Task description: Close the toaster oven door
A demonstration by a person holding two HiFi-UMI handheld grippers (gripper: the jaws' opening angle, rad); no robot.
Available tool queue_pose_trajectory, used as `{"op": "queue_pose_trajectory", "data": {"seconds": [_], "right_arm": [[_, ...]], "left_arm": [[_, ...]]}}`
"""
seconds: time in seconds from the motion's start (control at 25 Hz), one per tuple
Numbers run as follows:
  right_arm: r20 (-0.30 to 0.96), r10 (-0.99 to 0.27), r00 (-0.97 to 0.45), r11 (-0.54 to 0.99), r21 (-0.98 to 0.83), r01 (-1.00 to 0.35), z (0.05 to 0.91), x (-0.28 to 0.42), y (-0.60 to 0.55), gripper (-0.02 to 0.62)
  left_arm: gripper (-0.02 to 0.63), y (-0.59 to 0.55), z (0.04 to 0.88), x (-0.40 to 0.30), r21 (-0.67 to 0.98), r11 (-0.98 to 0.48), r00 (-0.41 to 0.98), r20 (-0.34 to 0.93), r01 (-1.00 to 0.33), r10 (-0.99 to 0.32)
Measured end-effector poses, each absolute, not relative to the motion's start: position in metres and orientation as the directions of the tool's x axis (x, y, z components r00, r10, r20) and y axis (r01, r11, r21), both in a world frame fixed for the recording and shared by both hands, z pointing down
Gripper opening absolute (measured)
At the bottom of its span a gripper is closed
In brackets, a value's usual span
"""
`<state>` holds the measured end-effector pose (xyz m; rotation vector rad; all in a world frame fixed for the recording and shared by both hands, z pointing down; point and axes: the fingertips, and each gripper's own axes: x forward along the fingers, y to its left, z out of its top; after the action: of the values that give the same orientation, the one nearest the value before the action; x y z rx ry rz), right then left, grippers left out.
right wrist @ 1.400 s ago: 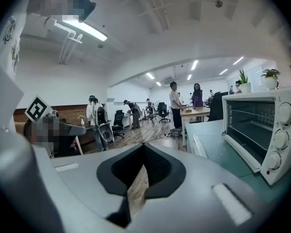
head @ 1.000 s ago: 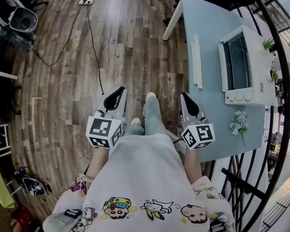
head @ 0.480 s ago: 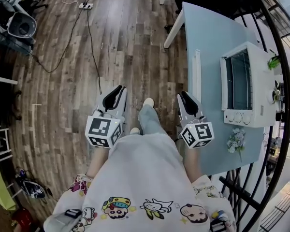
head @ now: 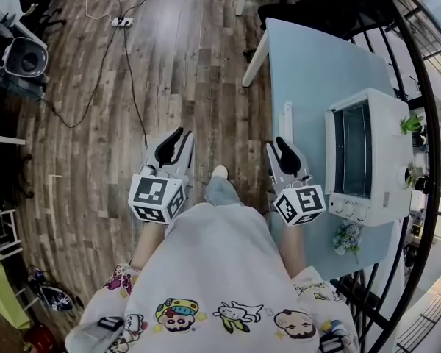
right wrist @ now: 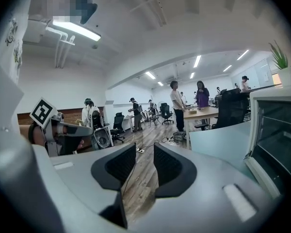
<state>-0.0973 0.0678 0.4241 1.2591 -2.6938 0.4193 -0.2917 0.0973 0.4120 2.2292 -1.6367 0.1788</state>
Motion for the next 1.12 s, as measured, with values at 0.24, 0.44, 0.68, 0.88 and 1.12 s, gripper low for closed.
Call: {"op": "queue_pose_trajectory", "data": {"seconds": [0.24,0.44,0.68,0.88,1.12], "right_arm": [[0.214,-0.750,-0.625,0.595,-0.195,-0.780,0.419,-0.078,0.031,0.115],[0.187,-0.784,-0.592,0.557,-0.207,-0.804,0.413,-0.057,0.014,0.118],[0.178,-0.829,-0.530,0.488,-0.232,-0.841,0.413,-0.025,0.006,0.118],[0.183,-0.882,-0.433,0.385,-0.249,-0.889,0.418,0.005,-0.009,0.120],[0.197,-0.939,-0.283,0.229,-0.259,-0.938,0.424,0.042,-0.040,0.120]], "left_arm": [[0.075,0.050,0.405,-0.267,0.197,-0.306,0.355,0.302,-0.931,-0.885],[0.080,0.021,0.402,-0.239,0.184,-0.369,0.410,0.301,-0.911,-0.861],[0.084,-0.008,0.402,-0.199,0.180,-0.462,0.496,0.305,-0.868,-0.813],[0.085,-0.044,0.407,-0.163,0.185,-0.565,0.593,0.314,-0.805,-0.742],[0.084,-0.109,0.407,-0.109,0.191,-0.705,0.724,0.305,-0.683,-0.619]]}}
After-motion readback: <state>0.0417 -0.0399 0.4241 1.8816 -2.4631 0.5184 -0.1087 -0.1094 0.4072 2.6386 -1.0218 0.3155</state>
